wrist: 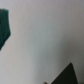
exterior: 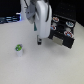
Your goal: Open the kcup holder, insert the kcup into the holder, and close the kcup holder
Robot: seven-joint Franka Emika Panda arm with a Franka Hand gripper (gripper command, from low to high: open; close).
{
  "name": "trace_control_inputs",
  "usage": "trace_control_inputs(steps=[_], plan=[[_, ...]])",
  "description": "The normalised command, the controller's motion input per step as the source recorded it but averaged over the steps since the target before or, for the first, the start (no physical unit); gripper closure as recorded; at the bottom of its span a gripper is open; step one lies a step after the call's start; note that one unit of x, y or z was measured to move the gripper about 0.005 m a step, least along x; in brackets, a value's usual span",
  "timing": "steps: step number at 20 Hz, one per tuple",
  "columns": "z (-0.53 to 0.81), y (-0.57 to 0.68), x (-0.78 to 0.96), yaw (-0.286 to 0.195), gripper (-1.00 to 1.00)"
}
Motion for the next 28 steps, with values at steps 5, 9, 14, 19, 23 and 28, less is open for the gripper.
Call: trace_control_inputs(steps=[5, 9, 14, 19, 23, 28], plan=[[-0.25, -0.52, -0.29, -0.26, -1.0], [-0.34, -0.5, -0.37, -0.266, -1.0], [-0.39, -0.52, -0.32, -0.262, -1.0], [-0.48, -0.51, -0.27, -0.262, -1.0], [-0.45, -0.47, -0.2, -0.256, -1.0], [-0.33, -0.25, -0.02, -0.257, -1.0]])
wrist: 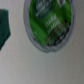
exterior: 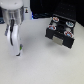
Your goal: Open the kcup holder, insert the kcup into the holder, and close the kcup holder
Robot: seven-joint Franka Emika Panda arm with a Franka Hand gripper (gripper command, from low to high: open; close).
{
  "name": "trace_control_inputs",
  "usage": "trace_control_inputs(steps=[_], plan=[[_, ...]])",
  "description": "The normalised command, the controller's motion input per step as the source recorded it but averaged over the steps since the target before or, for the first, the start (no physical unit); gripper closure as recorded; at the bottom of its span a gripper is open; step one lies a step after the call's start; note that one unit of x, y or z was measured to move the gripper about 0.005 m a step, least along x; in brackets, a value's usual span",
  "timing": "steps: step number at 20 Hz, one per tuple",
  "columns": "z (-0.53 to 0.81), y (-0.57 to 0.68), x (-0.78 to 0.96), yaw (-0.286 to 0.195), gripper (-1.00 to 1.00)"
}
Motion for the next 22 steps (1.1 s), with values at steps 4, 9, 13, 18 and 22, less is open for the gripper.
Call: trace_control_inputs(steps=[4, 9, 13, 18, 22], plan=[[-0.28, -0.02, 0.03, -0.208, -1.0], [-0.13, 0.01, 0.0, -0.192, 1.0], [0.01, 0.0, 0.0, -0.173, 1.0], [0.01, 0.04, 0.01, -0.165, 1.0], [0.06, 0.13, 0.07, -0.151, 1.0]])
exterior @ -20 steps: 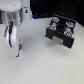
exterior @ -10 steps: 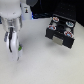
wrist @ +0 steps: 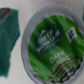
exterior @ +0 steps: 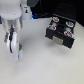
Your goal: Open the kcup holder, insert the kcup into the holder, and close the kcup holder
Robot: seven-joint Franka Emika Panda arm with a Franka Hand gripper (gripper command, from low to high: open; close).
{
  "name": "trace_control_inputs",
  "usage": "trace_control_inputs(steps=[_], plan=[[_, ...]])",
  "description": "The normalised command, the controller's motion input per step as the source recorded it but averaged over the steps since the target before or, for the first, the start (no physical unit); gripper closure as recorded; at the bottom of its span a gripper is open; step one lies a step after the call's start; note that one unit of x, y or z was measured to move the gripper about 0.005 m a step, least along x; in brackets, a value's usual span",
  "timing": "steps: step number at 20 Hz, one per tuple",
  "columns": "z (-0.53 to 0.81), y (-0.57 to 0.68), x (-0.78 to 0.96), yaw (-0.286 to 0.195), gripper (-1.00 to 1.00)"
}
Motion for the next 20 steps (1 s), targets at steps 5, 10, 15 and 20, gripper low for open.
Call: trace_control_inputs(steps=[5, 10, 15, 20], plan=[[0.31, 0.09, 0.04, -0.031, 1.0], [0.85, 0.32, 0.13, 0.005, 1.0], [0.89, 0.43, 0.19, 0.013, 1.0], [0.79, 0.59, 0.13, 0.018, 1.0]])
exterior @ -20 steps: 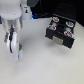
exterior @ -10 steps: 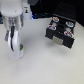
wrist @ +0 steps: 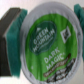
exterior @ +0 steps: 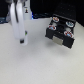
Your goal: Open the kcup holder, insert the kcup into the holder, and close the kcup holder
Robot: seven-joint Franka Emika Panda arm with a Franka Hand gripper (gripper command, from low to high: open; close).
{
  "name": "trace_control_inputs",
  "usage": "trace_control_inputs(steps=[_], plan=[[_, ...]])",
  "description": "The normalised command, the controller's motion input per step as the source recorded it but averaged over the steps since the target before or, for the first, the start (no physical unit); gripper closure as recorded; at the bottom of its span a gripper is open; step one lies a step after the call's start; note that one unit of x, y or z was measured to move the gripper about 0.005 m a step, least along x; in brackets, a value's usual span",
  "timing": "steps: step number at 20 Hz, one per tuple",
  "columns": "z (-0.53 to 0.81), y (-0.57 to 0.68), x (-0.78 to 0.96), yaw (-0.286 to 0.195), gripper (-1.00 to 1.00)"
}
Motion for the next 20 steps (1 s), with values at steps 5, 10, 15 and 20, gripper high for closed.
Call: trace_control_inputs(steps=[5, 10, 15, 20], plan=[[0.69, 0.65, 0.12, 0.019, 1.0], [0.59, 0.66, 0.15, 0.015, 1.0], [0.44, 0.65, 0.14, 0.01, 1.0], [0.38, 0.68, 0.19, 0.007, 1.0]])
